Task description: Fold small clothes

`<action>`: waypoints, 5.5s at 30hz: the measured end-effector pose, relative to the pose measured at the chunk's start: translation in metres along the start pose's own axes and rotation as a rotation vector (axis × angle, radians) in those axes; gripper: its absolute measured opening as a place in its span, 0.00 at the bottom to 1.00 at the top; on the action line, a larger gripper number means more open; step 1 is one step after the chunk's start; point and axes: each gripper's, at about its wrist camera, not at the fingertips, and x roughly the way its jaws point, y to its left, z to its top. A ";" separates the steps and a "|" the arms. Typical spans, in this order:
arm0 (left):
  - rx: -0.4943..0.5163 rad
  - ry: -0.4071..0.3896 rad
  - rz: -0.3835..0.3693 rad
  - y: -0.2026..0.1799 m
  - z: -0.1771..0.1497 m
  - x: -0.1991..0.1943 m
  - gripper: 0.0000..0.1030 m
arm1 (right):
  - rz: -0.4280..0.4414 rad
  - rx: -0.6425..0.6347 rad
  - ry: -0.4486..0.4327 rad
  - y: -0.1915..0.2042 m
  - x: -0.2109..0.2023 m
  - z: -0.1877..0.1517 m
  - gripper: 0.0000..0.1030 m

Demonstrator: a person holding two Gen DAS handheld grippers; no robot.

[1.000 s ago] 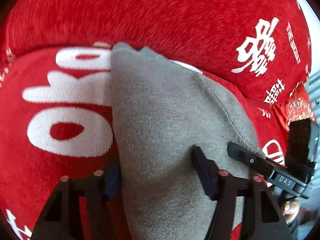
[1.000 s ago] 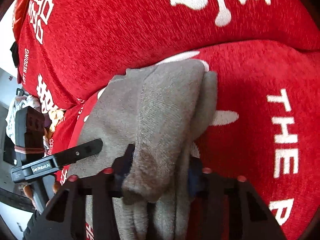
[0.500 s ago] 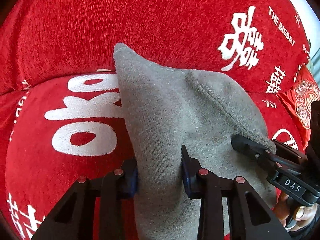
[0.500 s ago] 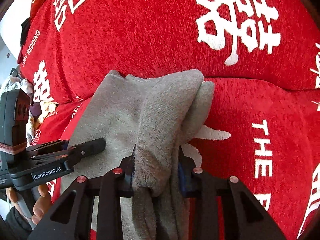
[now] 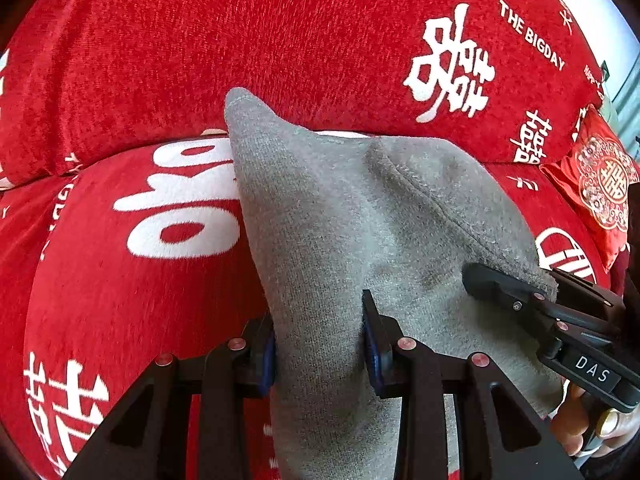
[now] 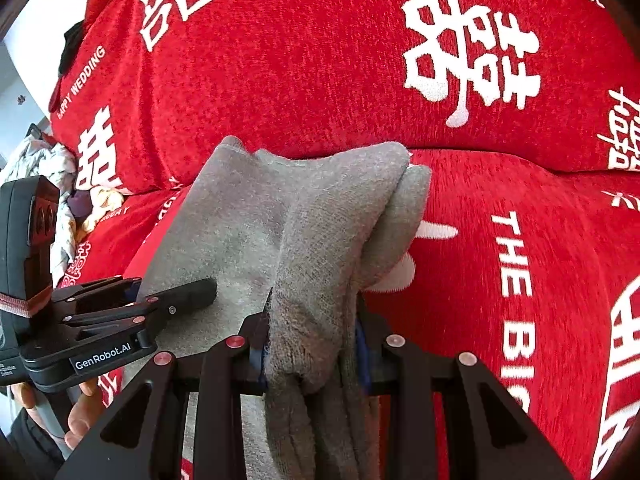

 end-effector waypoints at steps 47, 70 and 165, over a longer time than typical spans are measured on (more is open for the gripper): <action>0.021 -0.033 0.057 0.027 -0.123 -0.065 0.35 | 0.011 -0.077 -0.041 0.087 -0.040 -0.111 0.32; -0.013 -0.028 0.034 0.044 -0.131 -0.048 0.47 | 0.037 0.008 0.003 0.054 -0.016 -0.120 0.32; -0.091 -0.057 0.284 0.020 -0.209 -0.084 0.84 | -0.149 -0.312 -0.026 0.119 -0.077 -0.183 0.76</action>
